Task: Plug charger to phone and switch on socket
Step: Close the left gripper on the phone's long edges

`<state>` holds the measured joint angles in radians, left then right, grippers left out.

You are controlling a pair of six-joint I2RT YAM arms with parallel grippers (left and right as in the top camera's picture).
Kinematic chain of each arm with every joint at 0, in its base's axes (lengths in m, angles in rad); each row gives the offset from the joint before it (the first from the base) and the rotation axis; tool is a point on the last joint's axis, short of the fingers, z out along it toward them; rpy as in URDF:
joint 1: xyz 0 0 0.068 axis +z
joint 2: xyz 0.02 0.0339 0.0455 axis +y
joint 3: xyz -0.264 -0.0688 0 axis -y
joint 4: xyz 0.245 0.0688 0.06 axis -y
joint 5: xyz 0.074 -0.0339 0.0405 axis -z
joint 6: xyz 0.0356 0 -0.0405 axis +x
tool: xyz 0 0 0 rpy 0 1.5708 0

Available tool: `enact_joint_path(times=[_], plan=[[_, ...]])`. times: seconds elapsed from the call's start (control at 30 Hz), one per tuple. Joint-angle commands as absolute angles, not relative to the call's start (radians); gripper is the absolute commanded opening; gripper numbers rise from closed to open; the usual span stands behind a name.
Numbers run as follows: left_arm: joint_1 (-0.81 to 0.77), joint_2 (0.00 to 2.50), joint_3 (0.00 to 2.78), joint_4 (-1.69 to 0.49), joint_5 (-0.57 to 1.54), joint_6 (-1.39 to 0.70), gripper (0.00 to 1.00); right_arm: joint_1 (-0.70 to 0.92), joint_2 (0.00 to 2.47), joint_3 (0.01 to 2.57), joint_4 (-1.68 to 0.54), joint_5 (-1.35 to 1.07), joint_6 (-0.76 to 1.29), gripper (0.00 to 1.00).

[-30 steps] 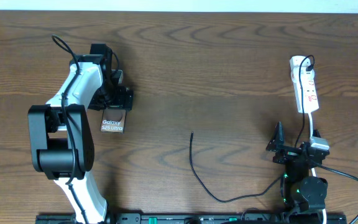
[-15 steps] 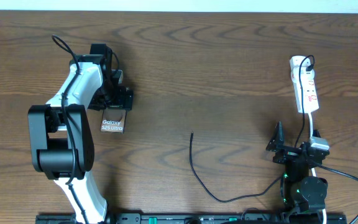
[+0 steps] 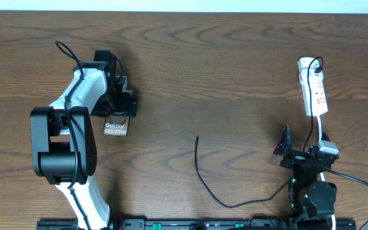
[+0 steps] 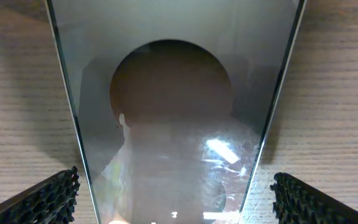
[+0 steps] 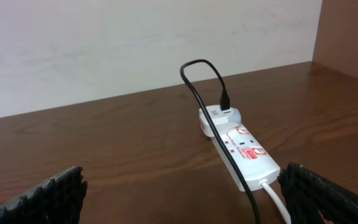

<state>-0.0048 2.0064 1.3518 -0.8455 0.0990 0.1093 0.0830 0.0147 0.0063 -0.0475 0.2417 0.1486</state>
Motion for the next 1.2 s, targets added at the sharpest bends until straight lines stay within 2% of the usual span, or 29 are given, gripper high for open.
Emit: enact_joint_path(times=[0.0,1.17], plan=[[-0.004,2.013,1.348,-0.832,0.097,0.120,0.98,0.092,0.007,0.006,-0.052,0.249,0.141,0.99],[-0.004,2.013,1.308,-0.772,0.094,0.146,0.98,0.092,0.007,0.006,-0.052,0.249,0.141,0.99]])
